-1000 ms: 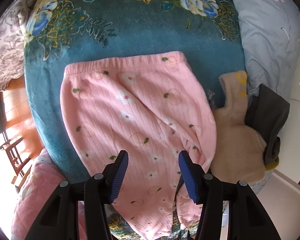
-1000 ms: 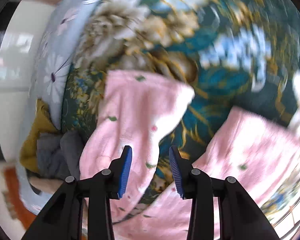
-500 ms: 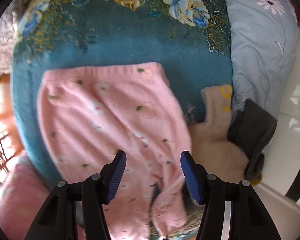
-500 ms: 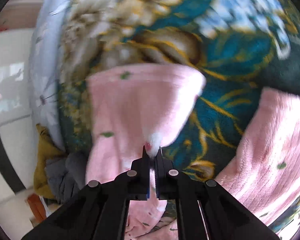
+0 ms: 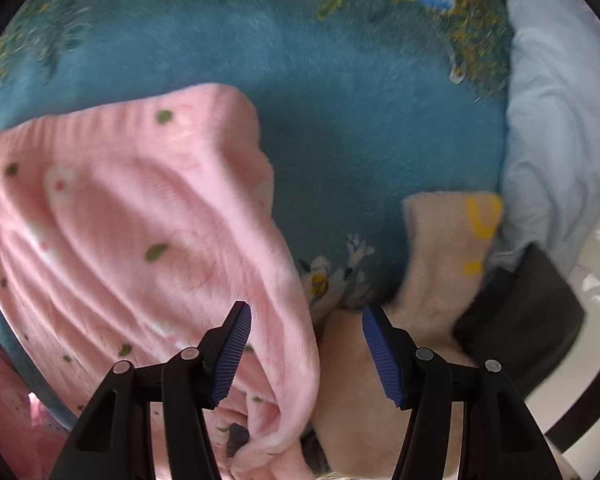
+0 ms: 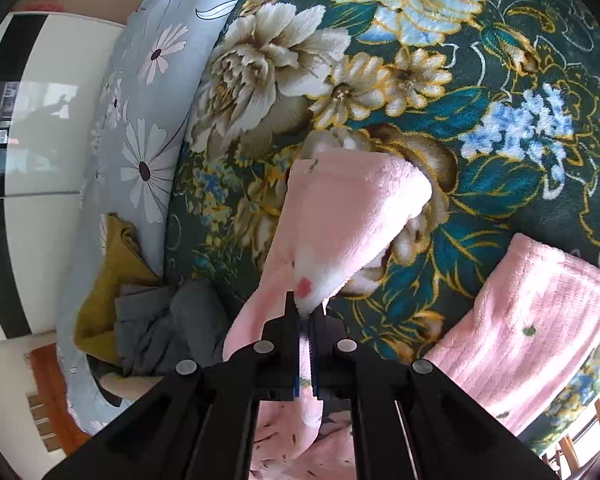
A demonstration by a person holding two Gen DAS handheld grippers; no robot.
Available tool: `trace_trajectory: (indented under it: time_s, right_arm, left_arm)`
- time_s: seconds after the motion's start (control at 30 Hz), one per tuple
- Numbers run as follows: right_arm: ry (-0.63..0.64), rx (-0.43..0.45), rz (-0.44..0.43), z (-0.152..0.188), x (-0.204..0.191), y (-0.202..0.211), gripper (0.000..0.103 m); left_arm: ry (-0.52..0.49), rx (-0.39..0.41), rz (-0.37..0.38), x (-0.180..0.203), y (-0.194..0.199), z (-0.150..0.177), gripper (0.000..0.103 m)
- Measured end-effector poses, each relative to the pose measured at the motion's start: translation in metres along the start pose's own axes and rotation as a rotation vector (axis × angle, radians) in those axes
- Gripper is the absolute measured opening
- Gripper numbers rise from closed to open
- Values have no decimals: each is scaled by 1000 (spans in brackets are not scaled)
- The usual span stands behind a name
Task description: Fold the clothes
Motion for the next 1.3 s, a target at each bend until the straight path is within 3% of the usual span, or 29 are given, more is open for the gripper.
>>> trace_trajectory:
  time_s: [0.17, 0.23, 0.3, 0.43, 0.53, 0.63, 0.7, 0.93, 1.07, 1.2, 1.3]
  right_arm:
    - [7, 10, 59, 5, -5, 0, 4]
    - [16, 16, 84, 6, -7, 2, 3]
    - [27, 17, 94, 8, -11, 3, 3]
    - [59, 27, 92, 7, -27, 10, 3]
    - [58, 66, 62, -2, -40, 24, 3]
    - [59, 94, 20, -9, -48, 47, 3]
    - [66, 102, 4, -13, -48, 64, 3]
    - [105, 87, -3, -21, -70, 53, 3]
    - [160, 92, -82, -21, -109, 54, 3]
    - [209, 129, -135, -18, -100, 91, 3]
    - [202, 118, -86, -1, -50, 103, 3]
  left_arm:
    - [-28, -11, -72, -3, -28, -5, 58]
    - [-45, -18, -118, -9, -36, -5, 25]
    - [-59, -23, -151, -15, -40, -6, 6]
    - [-126, 39, -109, -8, -28, -15, 4]
    - [-104, 43, 16, -1, -1, -18, 4]
    - [-139, 51, 145, 0, 43, -23, 4]
    - [-186, 74, 190, -4, 70, -32, 4]
    - [-256, 74, 147, 13, 86, -39, 4]
    - [-352, 91, 244, 30, 127, -29, 4]
    - [-418, 107, 276, -22, 162, -25, 4]
    - [-410, 117, 155, -96, 146, -29, 4]
Point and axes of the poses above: each gripper's, at about its wrist camera, not at the fingertips, and y roughly against the way its jaws point, x to its right, z to its underside, the point moved 9 cm from there along -y, roughly the way its jaws point, and after that the axes turned 12 degrees about x, right-handed, at the moved point
